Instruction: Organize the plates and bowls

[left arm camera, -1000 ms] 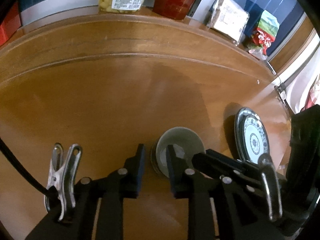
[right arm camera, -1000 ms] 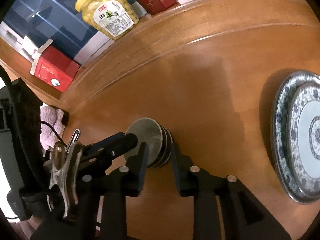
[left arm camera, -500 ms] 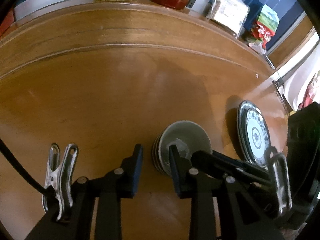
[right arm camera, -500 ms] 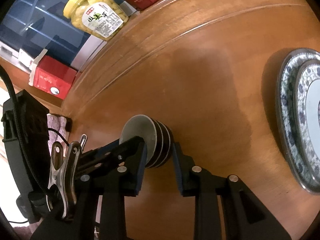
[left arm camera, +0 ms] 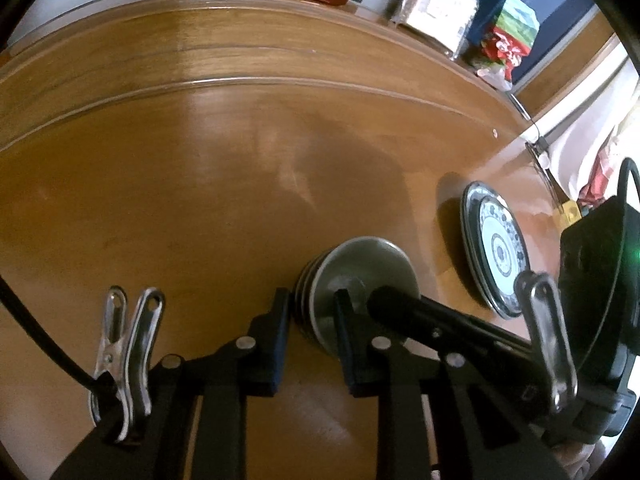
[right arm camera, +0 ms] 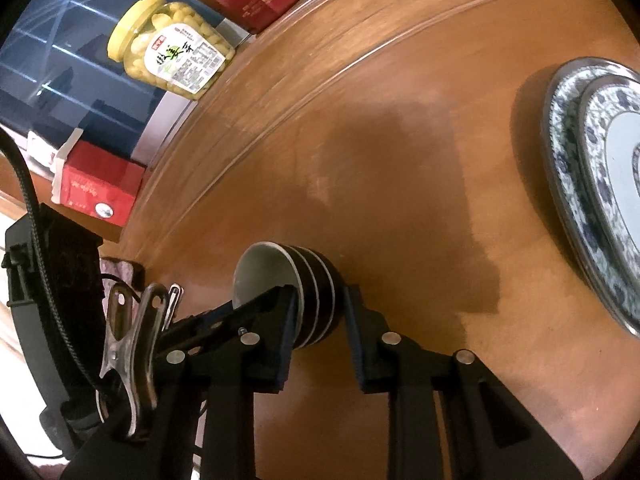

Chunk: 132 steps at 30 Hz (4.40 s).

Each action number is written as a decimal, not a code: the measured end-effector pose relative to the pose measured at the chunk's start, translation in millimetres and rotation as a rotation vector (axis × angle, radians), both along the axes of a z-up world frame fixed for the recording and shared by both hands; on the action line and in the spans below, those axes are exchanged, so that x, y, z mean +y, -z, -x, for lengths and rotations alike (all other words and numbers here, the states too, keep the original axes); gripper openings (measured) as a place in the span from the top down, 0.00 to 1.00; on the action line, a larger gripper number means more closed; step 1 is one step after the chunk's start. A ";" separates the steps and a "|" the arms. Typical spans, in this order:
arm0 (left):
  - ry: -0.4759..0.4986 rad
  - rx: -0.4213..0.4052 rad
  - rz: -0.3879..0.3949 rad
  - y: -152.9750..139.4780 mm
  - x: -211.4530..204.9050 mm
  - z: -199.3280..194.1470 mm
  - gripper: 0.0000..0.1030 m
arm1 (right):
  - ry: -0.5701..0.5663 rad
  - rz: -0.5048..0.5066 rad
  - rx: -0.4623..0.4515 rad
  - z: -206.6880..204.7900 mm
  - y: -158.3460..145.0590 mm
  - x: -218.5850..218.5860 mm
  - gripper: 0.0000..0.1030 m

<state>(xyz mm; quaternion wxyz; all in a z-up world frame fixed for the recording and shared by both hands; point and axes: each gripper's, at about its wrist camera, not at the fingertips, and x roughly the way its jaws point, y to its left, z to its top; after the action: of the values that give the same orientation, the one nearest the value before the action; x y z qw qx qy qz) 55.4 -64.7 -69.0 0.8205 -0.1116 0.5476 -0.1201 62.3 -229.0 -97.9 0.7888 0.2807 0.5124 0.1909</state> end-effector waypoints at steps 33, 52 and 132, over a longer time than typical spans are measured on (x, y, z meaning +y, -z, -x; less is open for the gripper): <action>0.260 -0.080 -0.003 -37.2 -156.3 -19.0 0.82 | 0.271 0.015 -0.037 49.9 -32.8 -139.2 0.76; 0.300 -0.022 -0.014 -10.0 -226.6 -46.6 0.82 | 0.337 0.029 0.013 37.3 -9.4 -212.4 0.77; 0.257 -0.184 -0.170 -33.7 -177.1 12.7 0.35 | 0.274 0.282 -0.121 90.8 -24.1 -175.2 0.58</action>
<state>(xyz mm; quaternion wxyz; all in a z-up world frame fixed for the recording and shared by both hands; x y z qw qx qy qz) 42.8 -241.9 -35.3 0.8515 0.0407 0.4882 -0.1868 -28.6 -404.2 -73.8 0.8683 0.2225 0.4426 0.0248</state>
